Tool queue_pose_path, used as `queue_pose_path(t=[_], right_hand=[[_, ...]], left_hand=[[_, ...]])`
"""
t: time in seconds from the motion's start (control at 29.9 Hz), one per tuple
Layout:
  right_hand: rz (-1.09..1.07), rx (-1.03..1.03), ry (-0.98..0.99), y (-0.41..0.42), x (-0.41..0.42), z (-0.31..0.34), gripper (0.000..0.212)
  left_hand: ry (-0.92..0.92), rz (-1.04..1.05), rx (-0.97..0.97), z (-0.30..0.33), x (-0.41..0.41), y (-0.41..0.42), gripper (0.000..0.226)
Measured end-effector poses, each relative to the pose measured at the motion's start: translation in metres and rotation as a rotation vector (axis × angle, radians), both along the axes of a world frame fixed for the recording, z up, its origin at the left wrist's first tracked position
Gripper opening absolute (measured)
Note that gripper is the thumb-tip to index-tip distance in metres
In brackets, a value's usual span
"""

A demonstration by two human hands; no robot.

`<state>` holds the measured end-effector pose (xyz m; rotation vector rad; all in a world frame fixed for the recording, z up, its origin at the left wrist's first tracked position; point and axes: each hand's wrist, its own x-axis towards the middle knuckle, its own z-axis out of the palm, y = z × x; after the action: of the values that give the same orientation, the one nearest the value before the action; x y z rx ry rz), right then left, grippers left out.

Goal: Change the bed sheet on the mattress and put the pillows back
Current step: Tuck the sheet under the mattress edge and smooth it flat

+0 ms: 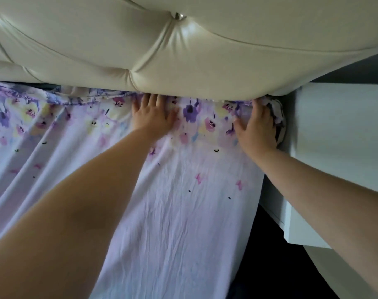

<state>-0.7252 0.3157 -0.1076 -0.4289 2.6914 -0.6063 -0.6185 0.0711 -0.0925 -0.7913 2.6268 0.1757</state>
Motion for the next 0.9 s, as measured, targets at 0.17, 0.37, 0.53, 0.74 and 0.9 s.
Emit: queue_pose_path(t=[0.17, 0.37, 0.53, 0.74, 0.9], right_hand=[[-0.11, -0.11, -0.536, -0.014, -0.07, 0.004, 0.042], [-0.364, -0.375, -0.264, 0.032, 0.0, 0.015, 0.055], [-0.25, -0.383, -0.524, 0.043, 0.02, 0.01, 0.091], [-0.47, -0.454, -0.808, 0.033, -0.038, 0.023, 0.062], [-0.635, -0.8, -0.782, 0.047, 0.019, 0.063, 0.041]], left_hand=[[-0.118, 0.191, -0.011, 0.011, -0.043, 0.038, 0.055], [0.015, -0.29, 0.16, 0.01, -0.047, 0.107, 0.059], [-0.225, -0.073, 0.152, 0.005, -0.095, 0.108, 0.051], [0.1, -0.283, 0.165, 0.014, -0.067, 0.16, 0.052], [0.258, -0.432, 0.211, 0.055, -0.054, 0.17, 0.06]])
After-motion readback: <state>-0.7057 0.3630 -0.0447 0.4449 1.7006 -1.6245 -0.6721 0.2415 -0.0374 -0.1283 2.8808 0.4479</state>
